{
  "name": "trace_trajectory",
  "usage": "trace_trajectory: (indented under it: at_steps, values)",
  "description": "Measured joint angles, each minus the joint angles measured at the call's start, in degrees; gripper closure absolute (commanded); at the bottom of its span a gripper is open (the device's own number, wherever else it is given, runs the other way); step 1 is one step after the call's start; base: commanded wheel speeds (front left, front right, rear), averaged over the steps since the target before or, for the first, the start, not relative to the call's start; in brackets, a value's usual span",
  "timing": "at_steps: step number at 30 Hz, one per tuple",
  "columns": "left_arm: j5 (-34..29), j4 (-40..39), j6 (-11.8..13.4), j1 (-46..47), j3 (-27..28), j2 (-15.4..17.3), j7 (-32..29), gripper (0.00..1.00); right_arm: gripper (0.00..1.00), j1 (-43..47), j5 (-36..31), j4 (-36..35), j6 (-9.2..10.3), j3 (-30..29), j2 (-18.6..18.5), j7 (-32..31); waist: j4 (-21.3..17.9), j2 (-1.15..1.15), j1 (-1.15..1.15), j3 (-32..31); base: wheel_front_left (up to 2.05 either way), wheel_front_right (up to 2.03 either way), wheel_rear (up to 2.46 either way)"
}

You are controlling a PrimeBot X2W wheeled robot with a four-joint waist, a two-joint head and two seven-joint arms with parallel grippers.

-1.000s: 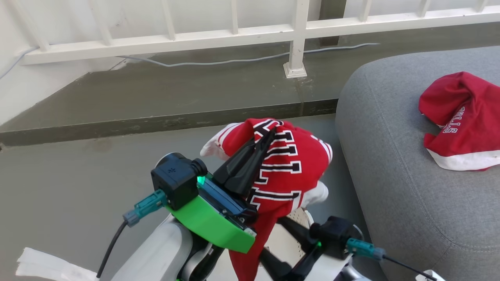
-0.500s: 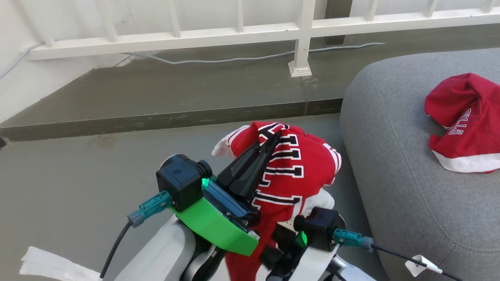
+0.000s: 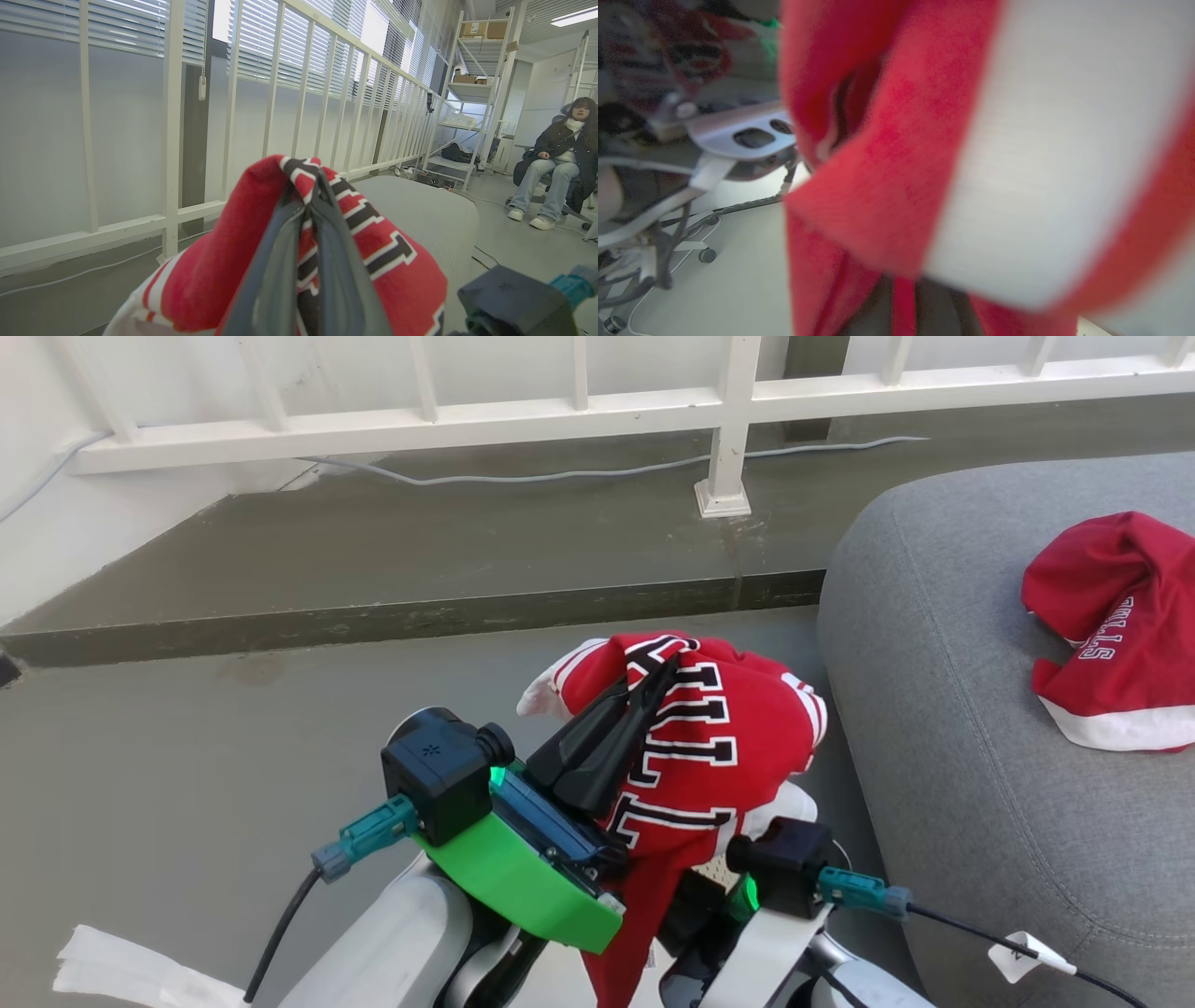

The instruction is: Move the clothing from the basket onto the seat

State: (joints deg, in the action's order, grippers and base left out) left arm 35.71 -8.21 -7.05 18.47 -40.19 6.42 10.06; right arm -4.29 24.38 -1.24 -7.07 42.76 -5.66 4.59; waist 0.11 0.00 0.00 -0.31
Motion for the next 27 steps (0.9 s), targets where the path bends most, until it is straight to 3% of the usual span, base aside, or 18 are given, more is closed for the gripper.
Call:
trace_trajectory:
  at_steps: [7, 16, 17, 18, 19, 27]
  values:
    - [0.0, -0.04, 0.0, 0.0, 0.07, 0.01, 0.0, 1.0, 1.0, -0.03, 0.35, 1.04, 0.21, -3.67, -1.64, 1.03, -0.13, 0.0, 0.0, 0.04, 0.0, 0.0, 0.0]
    - [-0.01, -0.09, 0.08, 0.0, 0.93, 0.35, 0.0, 1.0, 1.0, -0.03, 0.35, 3.34, 4.54, -11.71, -5.35, 3.46, -0.76, 0.0, 0.0, 0.1, 0.0, 0.0, 0.0]
    - [-0.01, -0.09, 0.08, 0.0, 0.97, 0.41, 0.0, 1.0, 0.7, -0.01, 0.35, 3.67, 5.0, -12.66, -5.77, 3.88, -0.85, 0.0, 0.0, 0.12, 0.0, 0.0, 0.0]
    - [-0.01, -0.09, 0.08, 0.0, 1.0, 0.46, 0.0, 1.0, 0.16, -0.01, 0.34, 3.87, 5.61, -13.47, -6.23, 4.21, -0.94, 0.0, 0.0, 0.13, 0.0, 0.0, 0.0]
    - [-0.01, -0.09, 0.08, 0.0, 1.0, 0.46, 0.0, 1.0, 0.0, -0.01, 0.34, 3.87, 5.61, -13.47, -6.23, 4.21, -0.94, 0.0, 0.0, 0.13, 0.0, 0.0, 0.0]
    - [-0.02, -0.7, 0.96, -0.01, 1.63, 1.34, 0.01, 1.0, 0.0, 0.13, 0.33, 5.35, 8.61, -18.75, -8.96, 6.34, -1.91, 0.0, 0.0, 0.19, 0.0, 0.0, 0.0]
